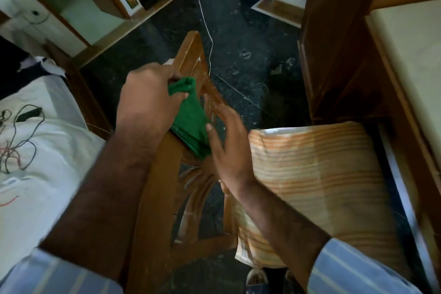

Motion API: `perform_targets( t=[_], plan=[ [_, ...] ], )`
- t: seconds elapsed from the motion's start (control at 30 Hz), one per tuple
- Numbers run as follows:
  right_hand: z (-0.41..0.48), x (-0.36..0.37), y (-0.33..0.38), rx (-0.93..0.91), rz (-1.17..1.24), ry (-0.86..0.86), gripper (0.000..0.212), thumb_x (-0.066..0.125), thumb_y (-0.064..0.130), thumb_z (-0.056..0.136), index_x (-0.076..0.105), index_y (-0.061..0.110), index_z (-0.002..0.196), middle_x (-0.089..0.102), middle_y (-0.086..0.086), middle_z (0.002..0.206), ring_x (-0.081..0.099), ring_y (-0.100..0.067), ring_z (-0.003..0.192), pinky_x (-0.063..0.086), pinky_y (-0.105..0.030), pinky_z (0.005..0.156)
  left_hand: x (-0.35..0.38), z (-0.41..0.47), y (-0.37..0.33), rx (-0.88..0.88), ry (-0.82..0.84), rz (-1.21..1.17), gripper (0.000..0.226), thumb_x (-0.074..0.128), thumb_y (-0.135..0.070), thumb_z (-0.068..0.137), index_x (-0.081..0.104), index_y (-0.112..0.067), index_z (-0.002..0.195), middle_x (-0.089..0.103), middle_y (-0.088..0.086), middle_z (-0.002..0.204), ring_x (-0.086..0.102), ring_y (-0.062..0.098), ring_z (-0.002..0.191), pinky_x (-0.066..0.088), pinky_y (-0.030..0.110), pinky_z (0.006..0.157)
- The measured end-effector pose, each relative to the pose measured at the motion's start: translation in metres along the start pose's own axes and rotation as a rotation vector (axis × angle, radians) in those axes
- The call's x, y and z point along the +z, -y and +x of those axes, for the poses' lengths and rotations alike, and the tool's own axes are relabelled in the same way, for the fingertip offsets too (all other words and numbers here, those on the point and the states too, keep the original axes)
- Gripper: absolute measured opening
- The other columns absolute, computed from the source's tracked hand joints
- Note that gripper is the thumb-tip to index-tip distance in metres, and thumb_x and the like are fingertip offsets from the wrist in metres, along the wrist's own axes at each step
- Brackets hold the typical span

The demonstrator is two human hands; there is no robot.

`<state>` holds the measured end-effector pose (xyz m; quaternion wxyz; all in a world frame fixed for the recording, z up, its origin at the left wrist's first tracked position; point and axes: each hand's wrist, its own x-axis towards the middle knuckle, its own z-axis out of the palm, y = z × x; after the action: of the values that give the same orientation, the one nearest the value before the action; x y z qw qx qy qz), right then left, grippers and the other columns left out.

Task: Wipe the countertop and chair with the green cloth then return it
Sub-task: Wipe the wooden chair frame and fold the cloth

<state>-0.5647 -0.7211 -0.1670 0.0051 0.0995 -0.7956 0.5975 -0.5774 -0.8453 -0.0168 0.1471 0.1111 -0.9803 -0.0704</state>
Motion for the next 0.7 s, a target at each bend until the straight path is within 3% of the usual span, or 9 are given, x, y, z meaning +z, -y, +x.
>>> perform_targets(
  t=[0.07, 0.13, 0.2, 0.3, 0.37, 0.47, 0.57, 0.7],
  plan=[
    [-0.004, 0.016, 0.015, -0.117, 0.097, 0.162, 0.053, 0.039, 0.046, 0.11, 0.035, 0.034, 0.162, 0.028, 0.008, 0.174, 0.021, -0.006, 0.161, 0.018, -0.017, 0.125, -0.001, -0.002, 0.007, 0.027, 0.015, 0.018, 0.033, 0.075, -0.021, 0.084, 0.068, -0.015, 0.115, 0.067, 0.007, 0.117, 0.065, 0.02, 0.104, 0.052, 0.03, 0.086],
    [-0.01, 0.032, 0.025, -0.126, 0.174, 0.297, 0.058, 0.033, 0.049, 0.112, 0.017, 0.039, 0.167, 0.008, 0.015, 0.178, 0.003, 0.0, 0.164, 0.012, -0.031, 0.129, -0.003, -0.007, 0.011, 0.032, -0.002, -0.006, 0.035, 0.071, -0.022, 0.088, 0.065, -0.012, 0.121, 0.065, 0.01, 0.121, 0.063, 0.02, 0.107, 0.047, 0.026, 0.089],
    [-0.013, 0.042, 0.026, -0.107, 0.196, 0.306, 0.061, 0.032, 0.046, 0.113, 0.01, 0.036, 0.169, 0.001, 0.015, 0.179, -0.005, -0.001, 0.164, 0.007, -0.044, 0.135, -0.005, -0.02, 0.013, -0.015, -0.033, -0.08, 0.045, 0.064, -0.028, 0.094, 0.056, -0.012, 0.135, 0.058, 0.011, 0.135, 0.057, 0.02, 0.12, 0.045, 0.027, 0.098],
    [-0.014, 0.05, 0.024, -0.078, 0.237, 0.274, 0.063, 0.026, 0.054, 0.111, 0.009, 0.035, 0.169, -0.002, 0.016, 0.179, -0.008, -0.002, 0.164, 0.006, -0.051, 0.135, -0.007, -0.062, 0.014, -0.167, 0.058, -0.213, 0.066, 0.043, -0.048, 0.101, 0.022, -0.02, 0.156, 0.026, 0.004, 0.163, 0.025, 0.015, 0.149, 0.025, 0.032, 0.117],
    [-0.014, 0.053, 0.022, -0.081, 0.243, 0.26, 0.064, 0.022, 0.059, 0.11, 0.008, 0.038, 0.168, -0.005, 0.018, 0.178, -0.008, -0.004, 0.164, 0.008, -0.055, 0.134, -0.005, -0.092, 0.015, -0.207, 0.199, -0.239, 0.074, 0.028, -0.065, 0.098, 0.005, -0.029, 0.158, 0.006, -0.007, 0.168, 0.005, 0.005, 0.152, 0.011, 0.027, 0.117],
    [-0.002, 0.058, 0.018, -0.103, 0.233, 0.239, 0.061, 0.024, 0.053, 0.11, 0.002, 0.045, 0.166, -0.01, 0.02, 0.177, -0.011, -0.004, 0.164, 0.007, -0.06, 0.133, -0.002, -0.108, 0.019, -0.196, 0.27, -0.206, 0.085, 0.014, -0.076, 0.089, -0.001, -0.029, 0.158, -0.004, -0.012, 0.167, -0.004, -0.002, 0.151, 0.006, 0.023, 0.117],
    [0.025, 0.064, 0.023, -0.129, 0.207, 0.194, 0.058, 0.018, 0.061, 0.108, -0.006, 0.056, 0.16, -0.015, 0.023, 0.175, -0.014, -0.003, 0.164, 0.002, -0.056, 0.134, 0.0, -0.095, 0.02, -0.127, 0.293, -0.152, 0.09, 0.009, -0.076, 0.088, -0.001, -0.022, 0.159, -0.007, -0.006, 0.168, -0.008, 0.002, 0.151, 0.007, 0.029, 0.122],
    [0.081, 0.067, 0.037, -0.178, 0.212, 0.095, 0.062, 0.02, 0.054, 0.108, 0.005, 0.042, 0.167, -0.005, 0.01, 0.179, -0.008, -0.013, 0.166, 0.004, -0.055, 0.133, 0.01, -0.058, 0.02, 0.0, 0.335, -0.084, 0.09, 0.008, -0.074, 0.09, 0.003, -0.016, 0.159, -0.002, 0.003, 0.168, -0.007, 0.009, 0.153, 0.011, 0.04, 0.125]
  ],
)
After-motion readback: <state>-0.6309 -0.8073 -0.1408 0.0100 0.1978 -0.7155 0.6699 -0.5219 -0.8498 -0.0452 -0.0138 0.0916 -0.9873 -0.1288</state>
